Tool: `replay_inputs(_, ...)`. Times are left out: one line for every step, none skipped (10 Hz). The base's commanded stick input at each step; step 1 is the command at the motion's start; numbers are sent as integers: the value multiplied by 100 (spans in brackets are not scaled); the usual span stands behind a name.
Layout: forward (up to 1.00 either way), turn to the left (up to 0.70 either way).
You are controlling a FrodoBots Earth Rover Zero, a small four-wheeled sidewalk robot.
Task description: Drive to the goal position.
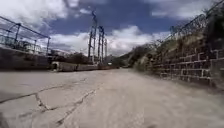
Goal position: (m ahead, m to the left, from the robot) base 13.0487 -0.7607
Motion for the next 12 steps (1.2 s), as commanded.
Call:
replay_inputs(100,0)
replay_inputs(100,0)
replay_inputs(100,0)
replay_inputs(100,0)
replay_inputs(100,0)
replay_inputs(100,0)
replay_inputs(100,0)
replay_inputs(100,0)
replay_inputs(100,0)
replay_inputs(100,0)
replay_inputs(100,0)
replay_inputs(100,0)
